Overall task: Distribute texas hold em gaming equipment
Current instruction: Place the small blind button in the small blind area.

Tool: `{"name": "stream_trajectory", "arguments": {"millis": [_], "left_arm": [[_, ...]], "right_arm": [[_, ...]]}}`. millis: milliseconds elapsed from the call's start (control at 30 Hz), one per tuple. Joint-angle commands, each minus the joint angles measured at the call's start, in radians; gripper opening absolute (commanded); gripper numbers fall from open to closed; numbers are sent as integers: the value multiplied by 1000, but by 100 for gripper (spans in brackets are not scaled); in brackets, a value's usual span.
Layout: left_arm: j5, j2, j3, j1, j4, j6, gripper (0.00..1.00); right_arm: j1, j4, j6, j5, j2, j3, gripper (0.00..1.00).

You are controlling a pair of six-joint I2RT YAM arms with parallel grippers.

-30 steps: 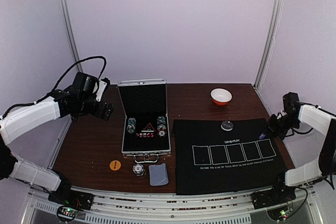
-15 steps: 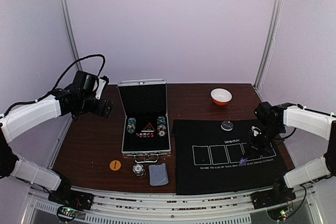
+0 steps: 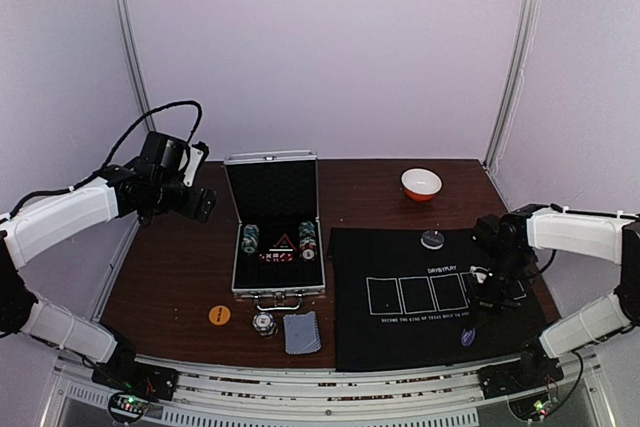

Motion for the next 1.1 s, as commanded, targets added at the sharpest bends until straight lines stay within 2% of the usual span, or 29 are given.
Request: {"name": "stream_trajectory", "arguments": {"millis": [0,267,467,567,800,867,967,1067], "left_arm": [[8,11,29,10,24,6,98],[11,11,29,9,23,9,98],[14,5,30,10,23,12,98],[15,5,29,10,24,11,98],[20,6,28,9,24,11,98],[23,8,28,8,24,11,98],[26,9,29,10,24,11,98],[28,10,29,9,24,10,98]], "right_arm": [[21,9,-22,-3,32,-18,0],[39,-4,-23,44,56,-2,0],[39,-51,32,201,71,76,24],[39,-105,38,288,84,113,31],[59,-154,55,344,96,169,44],[90,-152,73,362,106,201,49],[176,-109,139,404,144,247,61],[298,-85,190,516,217,361,65]]}}
